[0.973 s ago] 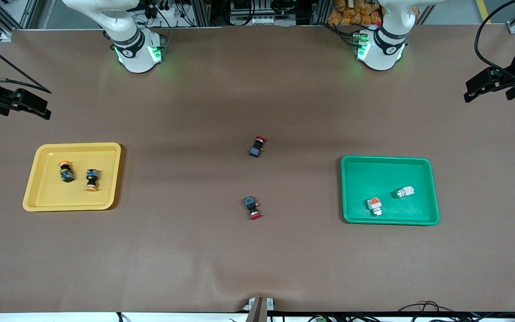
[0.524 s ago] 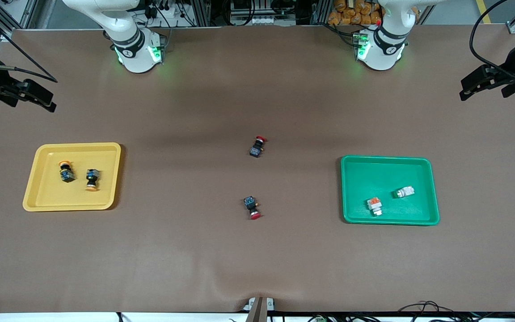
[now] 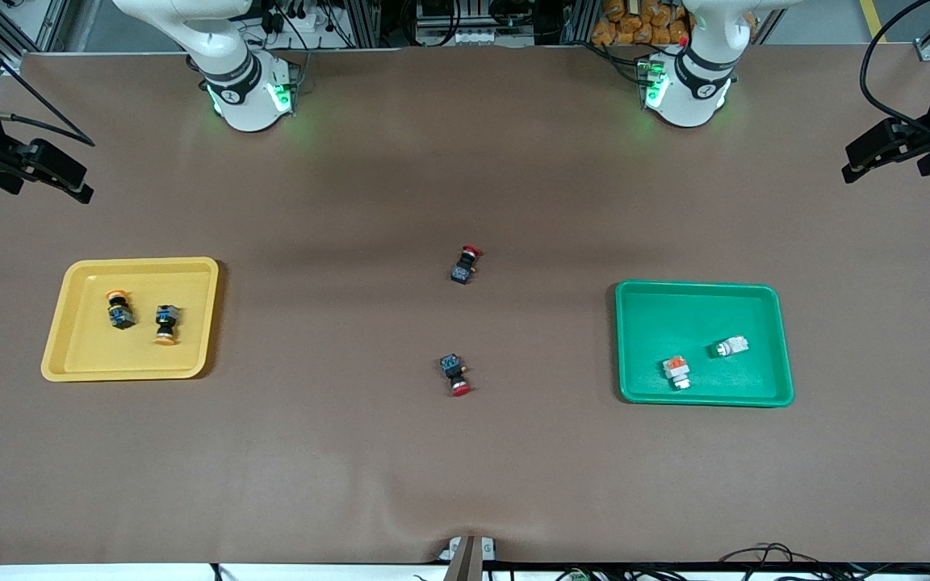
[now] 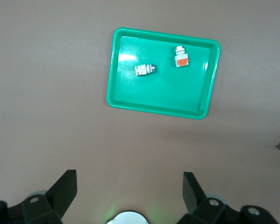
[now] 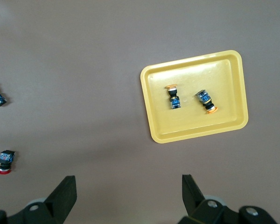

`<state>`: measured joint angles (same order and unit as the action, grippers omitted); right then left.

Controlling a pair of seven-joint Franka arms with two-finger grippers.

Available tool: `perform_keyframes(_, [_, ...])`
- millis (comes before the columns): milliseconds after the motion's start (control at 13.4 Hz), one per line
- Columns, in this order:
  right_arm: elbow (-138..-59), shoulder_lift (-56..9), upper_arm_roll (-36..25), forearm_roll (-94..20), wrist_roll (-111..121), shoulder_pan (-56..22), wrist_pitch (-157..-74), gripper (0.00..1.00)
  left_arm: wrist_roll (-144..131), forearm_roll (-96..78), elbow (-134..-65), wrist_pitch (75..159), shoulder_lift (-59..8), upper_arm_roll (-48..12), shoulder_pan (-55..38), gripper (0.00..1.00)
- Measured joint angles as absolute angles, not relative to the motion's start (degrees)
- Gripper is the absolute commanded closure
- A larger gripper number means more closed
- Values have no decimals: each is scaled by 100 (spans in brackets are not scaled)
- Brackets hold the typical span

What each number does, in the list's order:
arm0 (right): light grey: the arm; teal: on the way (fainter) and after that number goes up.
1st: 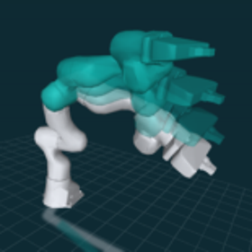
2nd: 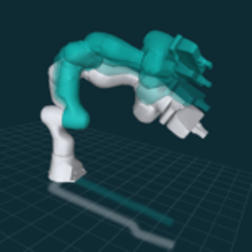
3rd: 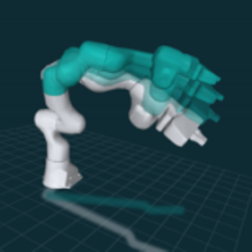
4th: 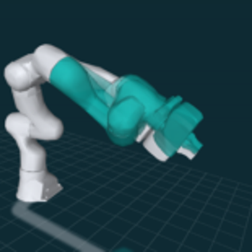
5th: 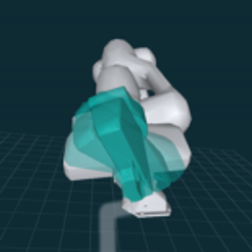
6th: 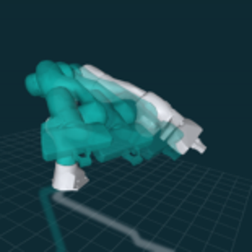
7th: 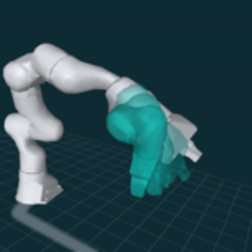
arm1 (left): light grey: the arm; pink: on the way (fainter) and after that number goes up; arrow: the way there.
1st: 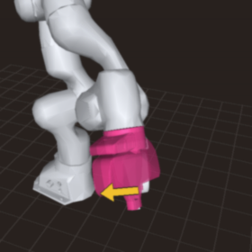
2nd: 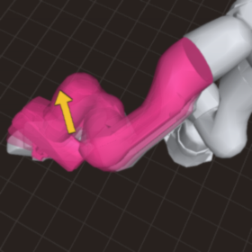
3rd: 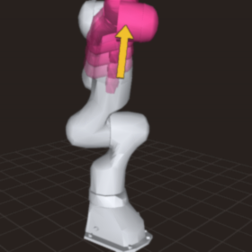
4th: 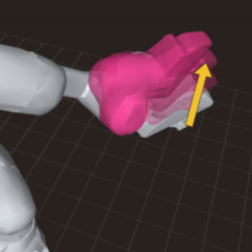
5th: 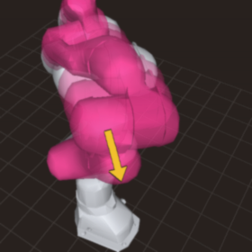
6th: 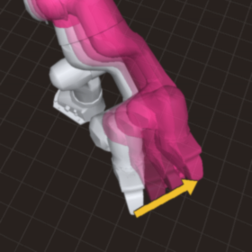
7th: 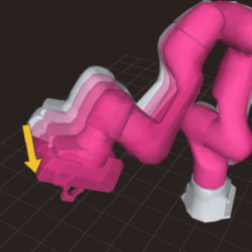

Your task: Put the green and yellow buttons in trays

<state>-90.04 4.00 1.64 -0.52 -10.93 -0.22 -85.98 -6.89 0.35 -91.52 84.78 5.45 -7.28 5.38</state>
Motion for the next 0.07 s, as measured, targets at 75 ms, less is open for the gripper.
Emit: perform_keyframes(75, [-8976,389,167,-55,-1118,-22,-8570,0,-689,35,-9139,8494,543,-734,537,0])
